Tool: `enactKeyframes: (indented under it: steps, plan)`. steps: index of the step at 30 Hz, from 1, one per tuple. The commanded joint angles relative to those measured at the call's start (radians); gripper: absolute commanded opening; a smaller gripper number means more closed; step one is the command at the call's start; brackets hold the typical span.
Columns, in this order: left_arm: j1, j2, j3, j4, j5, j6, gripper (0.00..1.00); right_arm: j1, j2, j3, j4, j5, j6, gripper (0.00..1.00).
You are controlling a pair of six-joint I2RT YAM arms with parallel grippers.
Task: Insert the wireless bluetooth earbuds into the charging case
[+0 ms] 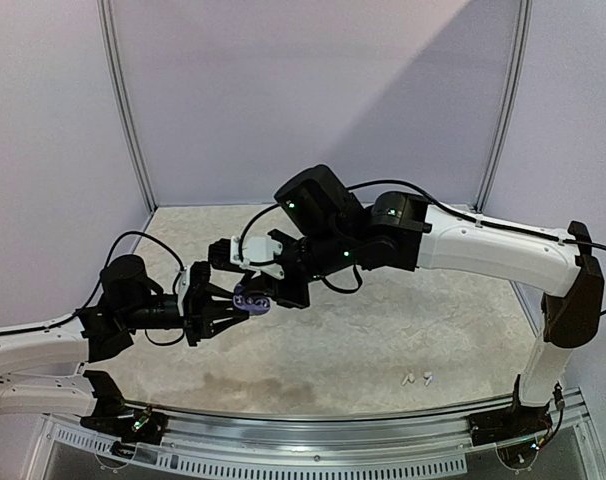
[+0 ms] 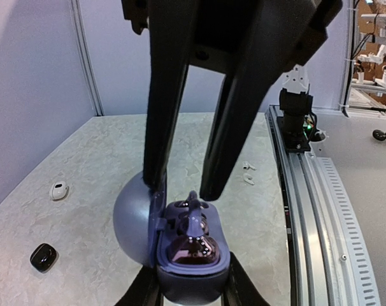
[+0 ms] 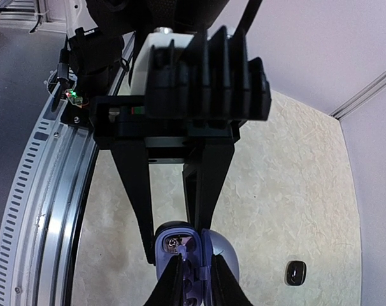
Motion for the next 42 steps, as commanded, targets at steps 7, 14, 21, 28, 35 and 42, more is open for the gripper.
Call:
enactKeyframes:
  steps: [7,14,21,28,35,42]
  plan:
    - [-0.007,-0.004,-0.005,0.022,-0.018,0.005,0.0,0.008,0.028,-0.001,-0.056,-0.003,-0.015,0.14]
    - [-0.007,0.002,-0.005,0.025,-0.021,0.0,0.0,0.007,0.011,0.002,-0.041,0.025,0.001,0.15]
    - [-0.007,0.004,-0.002,0.023,-0.016,0.001,0.0,0.007,-0.014,0.013,-0.017,0.052,-0.008,0.17]
    - [-0.007,-0.001,-0.003,0.02,-0.016,0.007,0.0,0.008,0.01,0.018,-0.03,0.007,-0.008,0.16]
    - [-0.008,-0.006,-0.006,0.024,-0.024,0.006,0.0,0.007,0.032,0.014,-0.057,0.014,-0.011,0.09]
    - [-0.007,-0.014,-0.007,0.051,-0.026,0.002,0.0,0.007,0.032,-0.014,-0.047,0.033,-0.013,0.0]
